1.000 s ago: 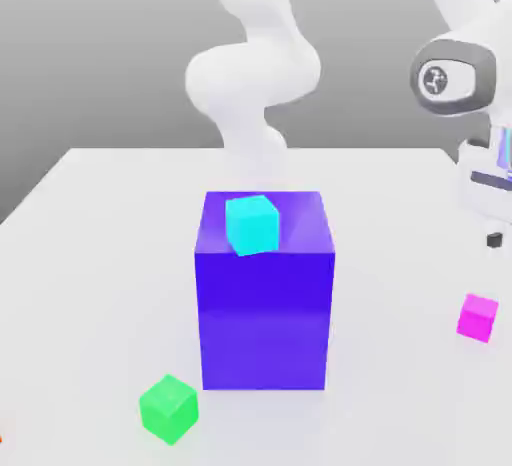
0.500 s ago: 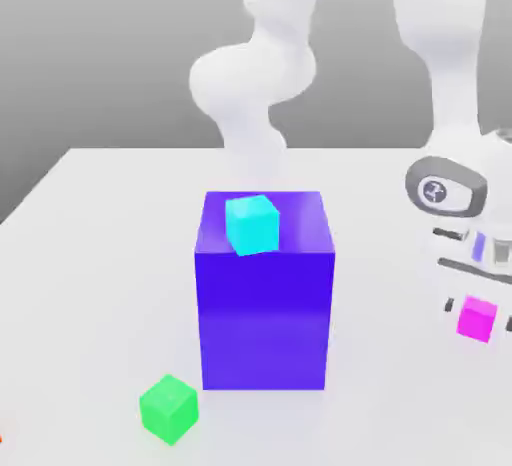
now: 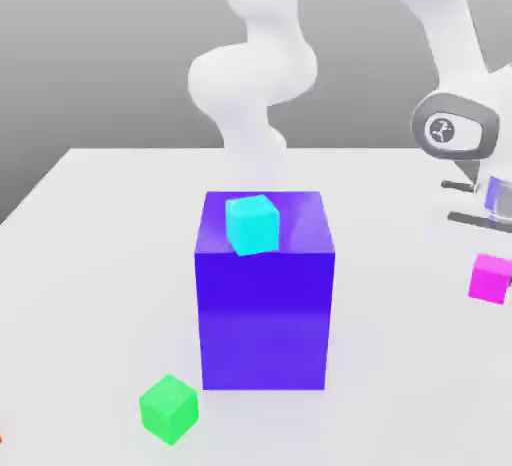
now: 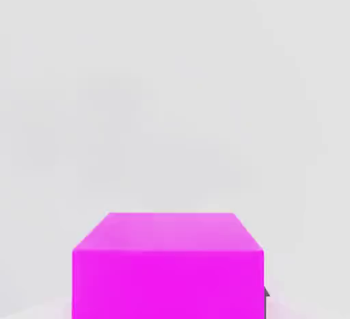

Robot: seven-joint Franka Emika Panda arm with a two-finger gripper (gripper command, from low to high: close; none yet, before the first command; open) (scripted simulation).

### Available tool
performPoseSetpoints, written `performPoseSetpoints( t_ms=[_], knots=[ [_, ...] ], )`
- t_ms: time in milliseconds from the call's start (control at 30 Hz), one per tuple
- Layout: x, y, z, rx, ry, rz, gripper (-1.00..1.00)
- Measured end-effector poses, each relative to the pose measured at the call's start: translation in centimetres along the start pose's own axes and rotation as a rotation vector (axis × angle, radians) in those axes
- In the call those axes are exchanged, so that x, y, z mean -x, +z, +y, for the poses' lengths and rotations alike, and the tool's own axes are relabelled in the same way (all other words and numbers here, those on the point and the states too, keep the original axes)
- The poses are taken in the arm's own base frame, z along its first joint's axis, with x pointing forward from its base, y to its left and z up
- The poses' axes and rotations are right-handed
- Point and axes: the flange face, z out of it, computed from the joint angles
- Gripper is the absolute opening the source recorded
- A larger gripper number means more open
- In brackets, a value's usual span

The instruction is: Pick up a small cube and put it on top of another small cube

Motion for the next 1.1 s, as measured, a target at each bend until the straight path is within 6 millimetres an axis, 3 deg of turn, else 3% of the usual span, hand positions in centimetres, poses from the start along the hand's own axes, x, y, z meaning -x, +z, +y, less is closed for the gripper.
performPoseSetpoints(
  t_ms=[167,333,467,600,700,833,967,1100],
  knots=[
    [4.9,-6.6,3.1,0.09,-0.048,-0.03,-1.0],
    [11.4,-12.2,4.9,0.154,-0.063,-0.059,-1.0],
    [17.3,-15.3,5.4,0.183,-0.06,-0.077,-1.0],
    [23.6,-16.8,5.2,0.191,-0.05,-0.086,-1.0],
    [28.2,-16.8,4.7,0.182,-0.042,-0.087,-1.0],
    [34.0,-15.1,3.9,0.151,-0.034,-0.077,-1.0],
    [38.8,-11.6,2.8,0.098,-0.035,-0.056,-1.0],
    [42.3,-6.5,1.6,0.028,-0.05,-0.024,-1.0]
  ],
)
